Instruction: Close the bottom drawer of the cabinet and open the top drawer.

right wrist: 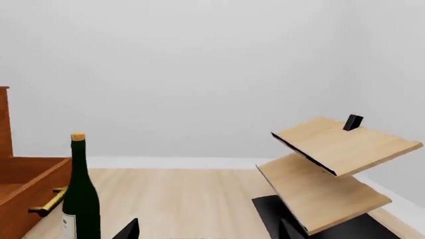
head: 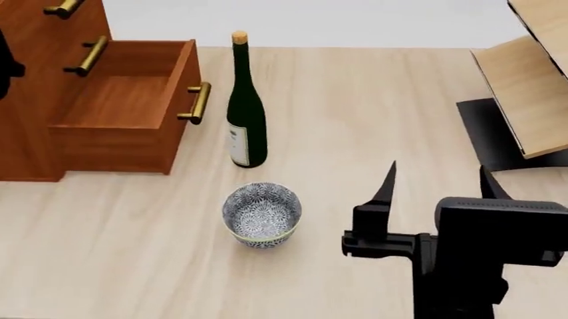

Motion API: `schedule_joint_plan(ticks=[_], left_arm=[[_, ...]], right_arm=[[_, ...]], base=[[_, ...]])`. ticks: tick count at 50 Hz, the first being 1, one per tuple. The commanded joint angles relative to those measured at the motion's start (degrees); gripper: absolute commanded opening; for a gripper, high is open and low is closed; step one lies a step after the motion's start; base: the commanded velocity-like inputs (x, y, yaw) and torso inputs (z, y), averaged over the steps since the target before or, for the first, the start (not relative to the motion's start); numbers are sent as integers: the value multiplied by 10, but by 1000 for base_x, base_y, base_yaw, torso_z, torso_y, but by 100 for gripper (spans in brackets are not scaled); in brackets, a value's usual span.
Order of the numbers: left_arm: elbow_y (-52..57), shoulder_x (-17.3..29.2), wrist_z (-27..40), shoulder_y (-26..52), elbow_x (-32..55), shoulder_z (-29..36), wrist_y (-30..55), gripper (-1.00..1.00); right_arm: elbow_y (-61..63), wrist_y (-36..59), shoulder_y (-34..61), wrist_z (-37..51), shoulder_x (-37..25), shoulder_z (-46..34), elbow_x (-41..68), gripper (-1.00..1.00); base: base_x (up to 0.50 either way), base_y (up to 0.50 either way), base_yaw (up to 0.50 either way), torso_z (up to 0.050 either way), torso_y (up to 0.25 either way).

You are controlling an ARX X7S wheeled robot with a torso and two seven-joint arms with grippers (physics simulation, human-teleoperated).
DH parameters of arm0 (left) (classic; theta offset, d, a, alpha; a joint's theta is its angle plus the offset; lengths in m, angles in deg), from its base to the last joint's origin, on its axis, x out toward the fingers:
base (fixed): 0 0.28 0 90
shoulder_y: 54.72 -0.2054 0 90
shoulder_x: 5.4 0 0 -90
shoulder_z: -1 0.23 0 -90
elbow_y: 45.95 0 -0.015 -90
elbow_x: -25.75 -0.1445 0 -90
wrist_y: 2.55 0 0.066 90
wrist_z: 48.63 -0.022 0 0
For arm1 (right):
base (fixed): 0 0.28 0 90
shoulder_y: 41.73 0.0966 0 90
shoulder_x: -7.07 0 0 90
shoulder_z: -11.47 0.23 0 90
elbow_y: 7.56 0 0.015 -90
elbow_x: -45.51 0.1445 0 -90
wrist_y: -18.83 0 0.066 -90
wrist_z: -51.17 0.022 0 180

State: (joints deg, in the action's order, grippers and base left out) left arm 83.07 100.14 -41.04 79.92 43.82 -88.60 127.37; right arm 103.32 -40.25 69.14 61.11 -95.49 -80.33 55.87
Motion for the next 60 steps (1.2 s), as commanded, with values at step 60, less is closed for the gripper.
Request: schedule_joint_plan(ticks=[60], left_arm=[[24,16,18,23,29,-4,1,100]], right_arm=[[-16,-11,-3,4,-12,-29,14,100]], base=[[0,500,0,0,0]])
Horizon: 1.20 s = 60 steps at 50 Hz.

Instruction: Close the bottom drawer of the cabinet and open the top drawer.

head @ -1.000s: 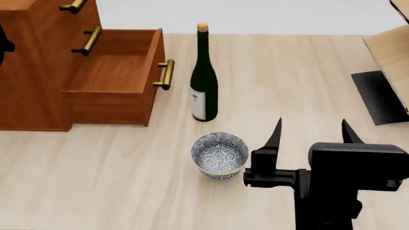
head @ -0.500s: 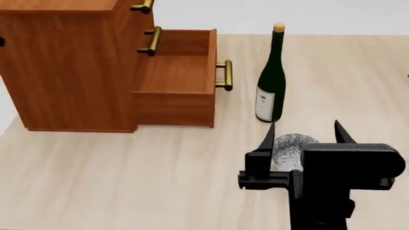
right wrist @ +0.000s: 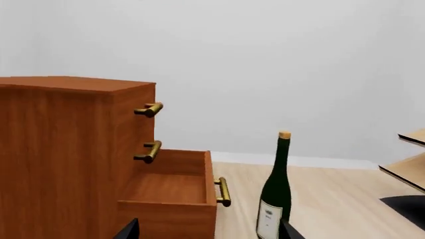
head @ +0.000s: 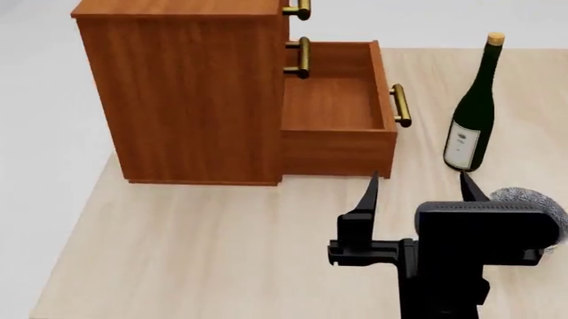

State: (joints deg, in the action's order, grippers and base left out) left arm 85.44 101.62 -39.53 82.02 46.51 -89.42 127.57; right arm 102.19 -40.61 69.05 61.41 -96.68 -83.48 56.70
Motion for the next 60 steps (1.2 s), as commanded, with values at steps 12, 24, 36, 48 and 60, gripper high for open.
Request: schedule_joint_plan(ticks=[12,24,36,48,60], left_arm=[[0,0,9,8,4,8,-1,100],[4,-2,13,14,10,14,2,100],[6,1,16,18,14,16,4,100],[7,3,20,18,18,17,4,100],[10,5,21,18,24,17,3,100]], right_arm=[[-5,-16,-9,-3,-2,6,17,100],[-4,-17,-16,3,-4,13,24,100],[-1,-17,-17,6,-6,14,28,100],[0,-19,-18,8,-8,13,30,100],[1,-21,-20,10,-11,13,34,100]], base=[[0,78,0,0,0],[347,0,0,0,0],[381,0,0,0,0],[384,0,0,0,0],[382,0,0,0,0]])
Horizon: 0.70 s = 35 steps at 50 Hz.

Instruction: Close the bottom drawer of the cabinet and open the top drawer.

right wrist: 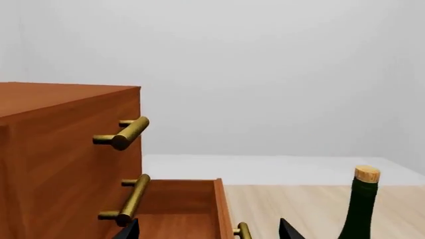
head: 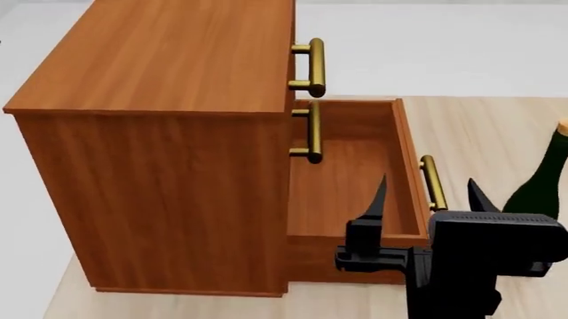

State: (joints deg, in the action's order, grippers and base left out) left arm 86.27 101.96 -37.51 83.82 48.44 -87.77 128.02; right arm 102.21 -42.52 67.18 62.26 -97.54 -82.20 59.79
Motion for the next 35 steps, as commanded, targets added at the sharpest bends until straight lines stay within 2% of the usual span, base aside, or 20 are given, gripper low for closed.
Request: schedule_joint_plan(ticks=[1,9,27,35], left_arm=[[3,2,1,0,6,0,-2,100],[1,4,2,2,7,1,-3,100],[1,5,13,7,12,2,4,100],[5,5,18,13,20,-1,15,100]], right_arm=[[0,-2,-1,2,-2,0,3,100],[-1,-8,-2,5,-2,0,4,100],[0,-9,-1,7,-4,-2,10,100],[3,-6,0,9,-6,-3,12,100]], base=[[375,0,0,0,0],[383,0,0,0,2],[-3,0,0,0,0],[0,0,0,0,-137]])
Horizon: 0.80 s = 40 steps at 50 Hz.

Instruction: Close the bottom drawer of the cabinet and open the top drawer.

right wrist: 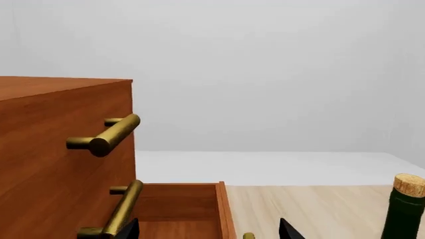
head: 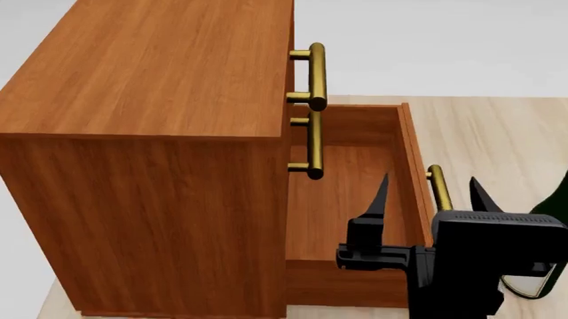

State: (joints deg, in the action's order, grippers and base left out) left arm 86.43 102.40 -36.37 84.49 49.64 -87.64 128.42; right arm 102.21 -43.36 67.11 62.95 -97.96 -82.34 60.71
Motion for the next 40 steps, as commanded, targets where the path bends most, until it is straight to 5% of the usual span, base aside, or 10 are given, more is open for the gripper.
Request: schedule_joint_plan(ticks=[1,22,40], left_arm=[[4,0,8,7,9,-3,11,100],[2,4,10,5,13,-2,5,100],[-3,2,14,-1,16,-3,-7,100]], right_arm=[[3,2,1,2,-2,-2,3,100],[-5,-3,-3,14,-5,0,2,100],[-48,-23,-23,49,24,70,43,100]], base=[[0,0,0,0,-148],[-1,0,0,0,-148],[0,0,0,0,0]])
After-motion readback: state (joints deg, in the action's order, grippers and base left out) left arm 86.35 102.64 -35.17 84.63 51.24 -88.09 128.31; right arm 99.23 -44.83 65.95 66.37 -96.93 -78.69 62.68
